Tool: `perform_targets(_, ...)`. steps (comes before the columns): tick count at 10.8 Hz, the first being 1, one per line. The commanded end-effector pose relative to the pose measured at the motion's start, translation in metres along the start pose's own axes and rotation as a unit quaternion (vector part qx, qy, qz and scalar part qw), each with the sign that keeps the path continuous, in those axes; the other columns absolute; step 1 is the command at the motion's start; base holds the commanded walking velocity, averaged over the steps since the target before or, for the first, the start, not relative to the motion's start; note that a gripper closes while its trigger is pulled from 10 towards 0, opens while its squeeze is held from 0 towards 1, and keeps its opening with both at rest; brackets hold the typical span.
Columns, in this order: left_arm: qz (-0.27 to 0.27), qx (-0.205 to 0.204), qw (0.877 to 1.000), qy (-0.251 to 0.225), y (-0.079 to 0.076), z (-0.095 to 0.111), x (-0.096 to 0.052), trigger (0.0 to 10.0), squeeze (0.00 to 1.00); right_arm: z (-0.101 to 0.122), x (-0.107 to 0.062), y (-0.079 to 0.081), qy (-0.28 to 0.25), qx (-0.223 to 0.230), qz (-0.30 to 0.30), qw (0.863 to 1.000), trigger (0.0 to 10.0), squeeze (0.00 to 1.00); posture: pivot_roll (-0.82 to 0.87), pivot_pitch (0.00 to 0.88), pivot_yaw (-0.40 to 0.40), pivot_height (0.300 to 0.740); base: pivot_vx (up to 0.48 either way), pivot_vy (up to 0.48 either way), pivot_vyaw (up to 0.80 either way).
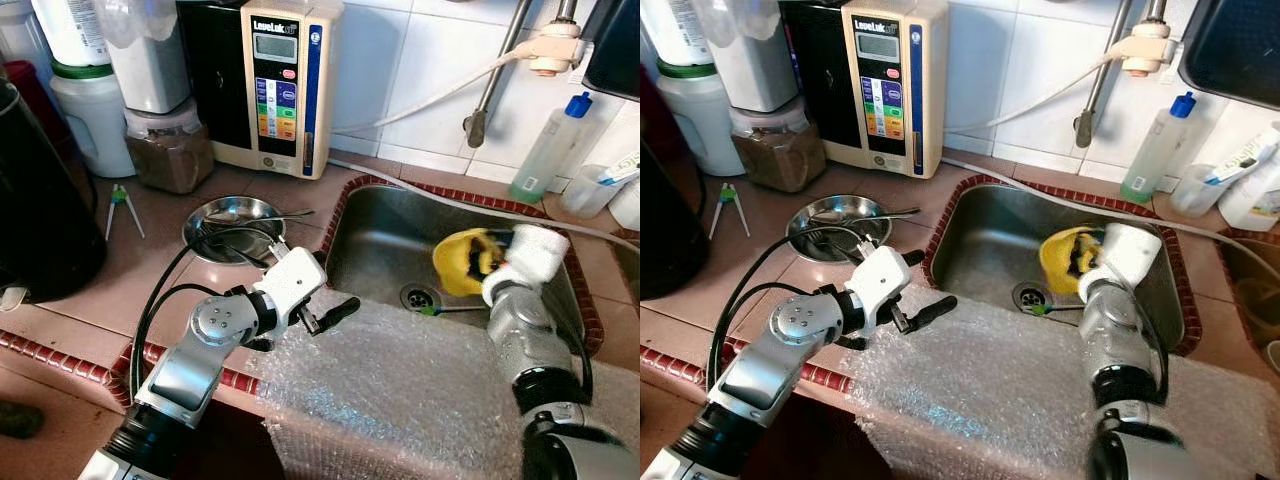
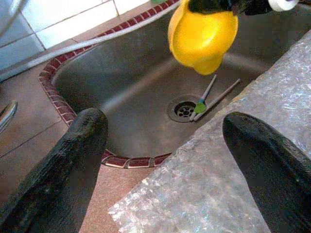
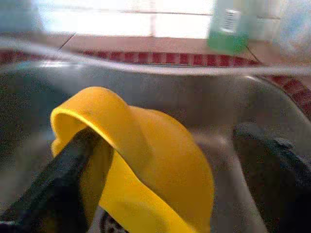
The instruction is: Kitchen organization
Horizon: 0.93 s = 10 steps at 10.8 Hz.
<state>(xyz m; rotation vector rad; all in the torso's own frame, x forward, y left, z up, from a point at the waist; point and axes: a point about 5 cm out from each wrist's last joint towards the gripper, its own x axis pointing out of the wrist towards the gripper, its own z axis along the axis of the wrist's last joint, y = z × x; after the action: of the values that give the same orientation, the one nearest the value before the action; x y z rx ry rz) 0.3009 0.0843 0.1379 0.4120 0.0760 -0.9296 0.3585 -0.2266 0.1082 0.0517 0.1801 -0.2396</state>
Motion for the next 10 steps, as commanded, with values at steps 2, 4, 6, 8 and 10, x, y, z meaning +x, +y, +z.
perform_targets(2,-0.005,0.018,1.0,-0.006,-0.002,0.005,0.004,10.0,1.0,-0.016,0.0,0.006,0.073,0.001,0.03,0.997,10.0,1.0,0.17,0.0,-0.051,0.74,0.0,0.0,0.0)
perform_targets(4,0.019,0.013,0.999,-0.023,0.004,0.011,0.004,10.0,1.0,-0.016,0.001,-0.003,0.089,0.029,0.01,0.996,10.0,1.0,0.17,0.0,-0.053,0.74,0.0,0.0,0.0)
perform_targets(6,0.025,0.015,0.999,-0.027,0.006,0.012,0.004,10.0,1.0,-0.01,0.002,0.002,0.072,0.026,0.048,0.996,10.0,1.0,0.17,0.0,-0.049,0.74,0.0,0.0,0.0)
perform_targets(8,0.031,0.018,0.999,-0.03,0.007,0.013,0.006,10.0,1.0,-0.01,0.001,-0.002,0.067,-0.106,0.04,0.991,10.0,1.0,0.17,0.0,-0.049,0.74,0.0,0.0,0.0)
perform_targets(10,0.031,0.021,0.999,-0.029,0.007,0.012,0.005,10.0,1.0,-0.022,-0.001,0.011,0.129,-0.052,0.099,0.985,10.0,1.0,0.17,0.0,-0.049,0.74,0.0,0.0,0.0)
